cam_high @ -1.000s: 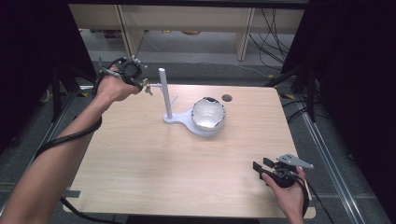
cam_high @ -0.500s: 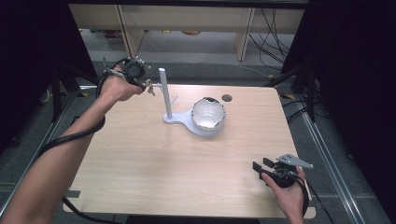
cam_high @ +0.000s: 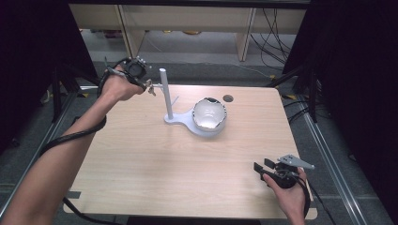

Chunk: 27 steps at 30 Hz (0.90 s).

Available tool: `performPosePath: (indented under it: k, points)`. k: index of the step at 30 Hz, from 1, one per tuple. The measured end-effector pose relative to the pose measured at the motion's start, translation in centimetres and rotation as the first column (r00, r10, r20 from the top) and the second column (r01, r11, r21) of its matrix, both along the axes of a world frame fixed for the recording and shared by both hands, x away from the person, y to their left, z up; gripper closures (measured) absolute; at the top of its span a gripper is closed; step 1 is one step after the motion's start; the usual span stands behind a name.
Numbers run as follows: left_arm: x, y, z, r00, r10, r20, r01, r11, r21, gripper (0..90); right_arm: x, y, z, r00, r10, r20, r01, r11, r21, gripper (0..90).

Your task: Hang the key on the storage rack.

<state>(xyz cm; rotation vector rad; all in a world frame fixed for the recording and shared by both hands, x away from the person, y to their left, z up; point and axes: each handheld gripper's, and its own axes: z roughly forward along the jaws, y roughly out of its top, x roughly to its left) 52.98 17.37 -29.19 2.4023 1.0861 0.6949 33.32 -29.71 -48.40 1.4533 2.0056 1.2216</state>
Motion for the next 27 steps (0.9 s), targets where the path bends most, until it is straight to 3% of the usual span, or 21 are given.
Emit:
performPosePath:
  k: [4,5,16,17,18,21,27]
  points:
    - [0.14,-0.18,-0.03,1.0000,0.001,0.000,-0.001,1.0000,0.001,87.0,-0.04,-0.03,0.06,1.0000,0.003,0.004,-0.003,1.000,0.010,47.5]
    - [0.20,-0.26,-0.03,1.0000,0.002,0.002,-0.002,1.0000,0.003,87.0,-0.14,0.24,0.00,0.9996,-0.016,-0.023,0.017,0.999,0.039,47.5]
    - [0.39,-0.46,-0.08,1.0000,0.002,-0.004,-0.002,0.9999,0.012,87.0,-0.07,0.22,-0.04,0.9997,-0.019,-0.017,0.019,0.999,0.038,47.4]
    - [0.40,-0.46,-0.08,1.0000,0.002,-0.004,-0.002,0.9999,0.012,87.0,0.04,0.07,-0.07,1.0000,-0.010,0.001,0.010,1.000,0.020,47.4]
    - [0.42,-0.46,-0.08,1.0000,0.002,-0.003,-0.002,0.9999,0.012,87.0,-0.07,0.23,-0.04,0.9997,-0.018,-0.017,0.019,0.999,0.037,47.4]
    - [0.46,-0.46,-0.07,1.0000,0.003,-0.002,-0.003,0.9999,0.013,87.0,0.04,0.07,-0.08,1.0000,-0.008,0.002,0.008,1.000,0.018,47.4]
    - [0.58,-0.52,-0.14,1.0000,0.001,-0.005,-0.001,0.9999,0.016,87.0,-0.07,0.29,-0.08,0.9997,-0.019,-0.016,0.020,0.999,0.035,47.3]
